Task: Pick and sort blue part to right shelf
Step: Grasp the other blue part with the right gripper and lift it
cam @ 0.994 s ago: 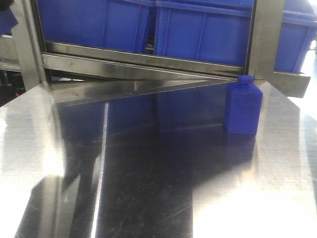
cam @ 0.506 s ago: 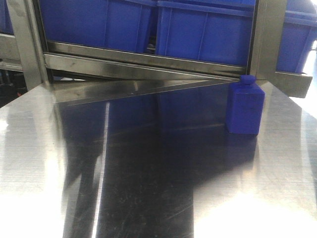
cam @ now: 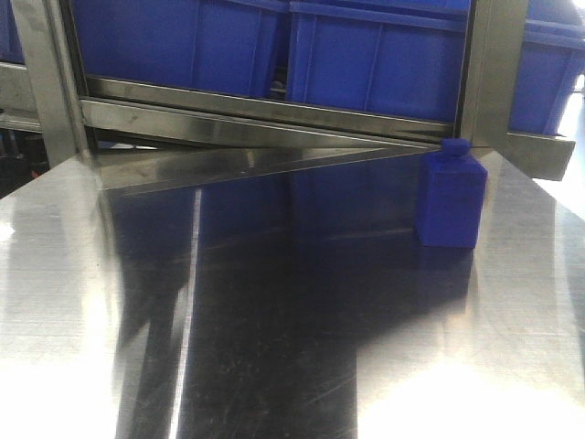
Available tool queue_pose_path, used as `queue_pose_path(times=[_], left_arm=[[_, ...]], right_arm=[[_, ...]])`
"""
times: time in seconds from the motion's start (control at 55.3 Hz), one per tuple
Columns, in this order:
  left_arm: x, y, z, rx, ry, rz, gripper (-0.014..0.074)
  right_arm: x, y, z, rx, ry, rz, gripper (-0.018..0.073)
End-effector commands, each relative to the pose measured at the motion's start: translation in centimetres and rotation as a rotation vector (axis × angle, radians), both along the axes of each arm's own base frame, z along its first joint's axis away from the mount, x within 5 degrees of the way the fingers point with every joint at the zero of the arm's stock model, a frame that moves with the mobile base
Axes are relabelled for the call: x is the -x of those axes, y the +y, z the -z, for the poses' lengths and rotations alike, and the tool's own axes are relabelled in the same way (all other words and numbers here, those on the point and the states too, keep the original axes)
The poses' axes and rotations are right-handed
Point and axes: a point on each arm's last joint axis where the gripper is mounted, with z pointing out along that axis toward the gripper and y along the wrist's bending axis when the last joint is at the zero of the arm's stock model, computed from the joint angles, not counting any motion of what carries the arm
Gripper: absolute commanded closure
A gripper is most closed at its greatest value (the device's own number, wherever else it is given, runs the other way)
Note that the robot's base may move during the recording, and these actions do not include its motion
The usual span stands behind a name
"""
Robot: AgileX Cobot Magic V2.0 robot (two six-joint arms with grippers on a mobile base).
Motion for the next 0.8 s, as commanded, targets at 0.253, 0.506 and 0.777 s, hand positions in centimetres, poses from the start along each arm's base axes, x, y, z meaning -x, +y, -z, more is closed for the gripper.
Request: queue_pose_path(times=[0.253, 0.506, 0.777], left_arm=[[-0.1, 0.0, -1.8, 0.033, -0.126, -0.011, 0.0260], [-0.1, 0.0, -1.8, 0.035, -0.126, -0.011, 0.0260], [-0.1, 0.0, -1.8, 0.035, -0.126, -0.011, 0.0260]], right_arm=[[-8.4, 5.8, 0.5, 0.090, 0.171, -0.187, 0.0016], [-13.3, 8.2, 0.6, 0.170, 0.482, -0.210, 0.0016], [-18.0, 9.6, 1.6, 0.155, 0.661, -0.077, 0.0008]])
